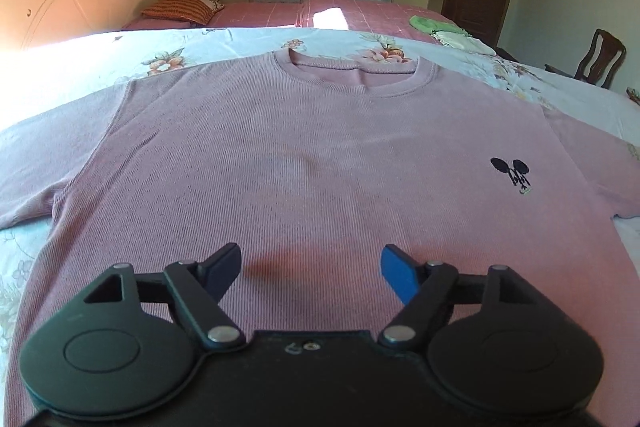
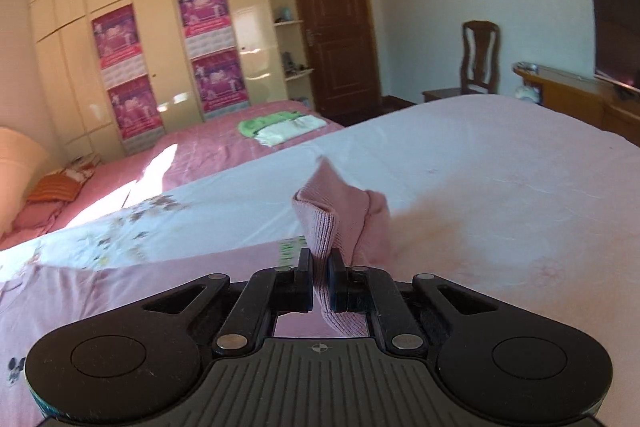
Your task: Fold small clothes
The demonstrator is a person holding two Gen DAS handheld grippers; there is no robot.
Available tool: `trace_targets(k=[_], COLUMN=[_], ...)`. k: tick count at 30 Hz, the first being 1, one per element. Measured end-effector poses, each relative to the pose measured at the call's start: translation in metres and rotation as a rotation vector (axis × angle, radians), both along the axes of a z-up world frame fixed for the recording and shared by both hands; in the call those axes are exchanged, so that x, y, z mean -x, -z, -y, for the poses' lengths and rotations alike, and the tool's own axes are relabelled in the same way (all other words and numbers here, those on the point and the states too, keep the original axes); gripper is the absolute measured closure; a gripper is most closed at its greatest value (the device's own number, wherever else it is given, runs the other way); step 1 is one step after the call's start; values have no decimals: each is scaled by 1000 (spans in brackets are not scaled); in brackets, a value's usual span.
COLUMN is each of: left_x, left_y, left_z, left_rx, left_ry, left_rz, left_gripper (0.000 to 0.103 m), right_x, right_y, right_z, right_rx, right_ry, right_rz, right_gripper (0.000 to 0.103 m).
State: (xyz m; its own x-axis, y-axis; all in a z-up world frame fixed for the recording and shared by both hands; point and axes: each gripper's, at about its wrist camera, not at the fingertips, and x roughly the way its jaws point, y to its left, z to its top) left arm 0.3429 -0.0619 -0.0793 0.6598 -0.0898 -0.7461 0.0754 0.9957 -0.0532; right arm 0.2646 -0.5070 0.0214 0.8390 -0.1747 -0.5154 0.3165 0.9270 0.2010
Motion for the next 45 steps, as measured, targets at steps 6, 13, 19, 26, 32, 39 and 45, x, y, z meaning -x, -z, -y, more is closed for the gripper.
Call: trace_targets(k=[6,13,19,26,32,39,45], left_x=[0,6,11,2,-36,-114,-149], left_y=[-2,-9,-15,-10,-9,16,22], left_z=[-39,-107,-154,-175,-143,-41,8], left_rx=[-6,1,46,100,307,422,363], left_ry=[-42,-59,-74,-70,70,290,300], left_rz=[13,9,17,9,25,-57,-81], left_gripper=[26,15,16,17,26,39,60], right_x=[-29,-58,-86,-91,-62,-45,-23], right_y=[10,28,50,75,62,53,59], right_z=[-119,-256,-341,-401,-388,-298,-247], right_rx=[-18,-11,7,117,192,49,-5], right_ry=[-202,-411,-506,-547,-523,-259,-148], right_rz=[-17,-55,-93,-129,-5,-50,-111], right_gripper=[97,97,97,90,40,56,60])
